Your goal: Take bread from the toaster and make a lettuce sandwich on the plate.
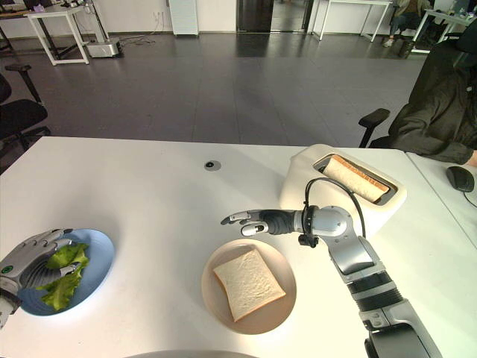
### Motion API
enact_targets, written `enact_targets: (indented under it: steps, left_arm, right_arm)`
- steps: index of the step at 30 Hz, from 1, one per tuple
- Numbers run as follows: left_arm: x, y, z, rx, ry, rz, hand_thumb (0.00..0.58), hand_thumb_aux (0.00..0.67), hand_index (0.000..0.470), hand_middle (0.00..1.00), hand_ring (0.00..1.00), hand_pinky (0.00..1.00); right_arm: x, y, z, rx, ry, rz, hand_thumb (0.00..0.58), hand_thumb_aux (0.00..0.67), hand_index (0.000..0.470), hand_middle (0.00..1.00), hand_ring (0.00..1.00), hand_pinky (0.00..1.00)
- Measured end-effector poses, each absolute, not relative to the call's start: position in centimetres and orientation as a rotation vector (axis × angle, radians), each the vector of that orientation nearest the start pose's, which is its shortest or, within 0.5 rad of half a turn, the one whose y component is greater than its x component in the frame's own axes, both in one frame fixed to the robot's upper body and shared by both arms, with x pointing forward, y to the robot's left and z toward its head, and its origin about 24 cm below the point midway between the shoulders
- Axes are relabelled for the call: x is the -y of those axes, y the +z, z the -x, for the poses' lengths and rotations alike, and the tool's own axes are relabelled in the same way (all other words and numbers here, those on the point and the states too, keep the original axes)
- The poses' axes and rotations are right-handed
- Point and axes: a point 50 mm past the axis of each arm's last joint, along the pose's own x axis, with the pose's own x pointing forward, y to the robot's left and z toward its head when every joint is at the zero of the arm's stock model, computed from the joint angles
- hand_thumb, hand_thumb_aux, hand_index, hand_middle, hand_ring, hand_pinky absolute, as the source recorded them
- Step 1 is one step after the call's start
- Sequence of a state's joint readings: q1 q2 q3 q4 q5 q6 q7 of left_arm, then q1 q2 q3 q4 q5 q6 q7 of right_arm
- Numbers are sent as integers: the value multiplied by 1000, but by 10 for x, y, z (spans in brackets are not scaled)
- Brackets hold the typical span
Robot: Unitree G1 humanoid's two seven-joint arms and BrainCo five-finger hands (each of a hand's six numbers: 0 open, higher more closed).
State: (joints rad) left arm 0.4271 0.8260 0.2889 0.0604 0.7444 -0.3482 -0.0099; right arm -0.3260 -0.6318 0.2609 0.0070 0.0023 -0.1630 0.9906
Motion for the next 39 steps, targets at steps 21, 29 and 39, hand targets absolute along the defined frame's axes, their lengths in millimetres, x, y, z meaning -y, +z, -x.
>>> enact_targets:
  steps: [21, 29, 39]
  left_arm:
    - [-325, 73, -169, -84, -188, -1521, 580, 670, 470, 0, 0, 0]
    - [-296, 129, -170, 225, -189, -1275, 580, 670, 470, 0, 0, 0]
    - [-124, 124, -208, 561, -777, -1012, 580, 670, 470, 0, 0, 0]
  right_arm:
    - [154, 108, -271, 65, 1213, 811, 0, 0, 0, 0, 0, 0]
    - [163, 115, -275, 97, 1143, 788, 0, 0, 0, 0, 0, 0]
    - [217, 171, -288, 259, 796, 724, 0, 0, 0, 0, 0, 0]
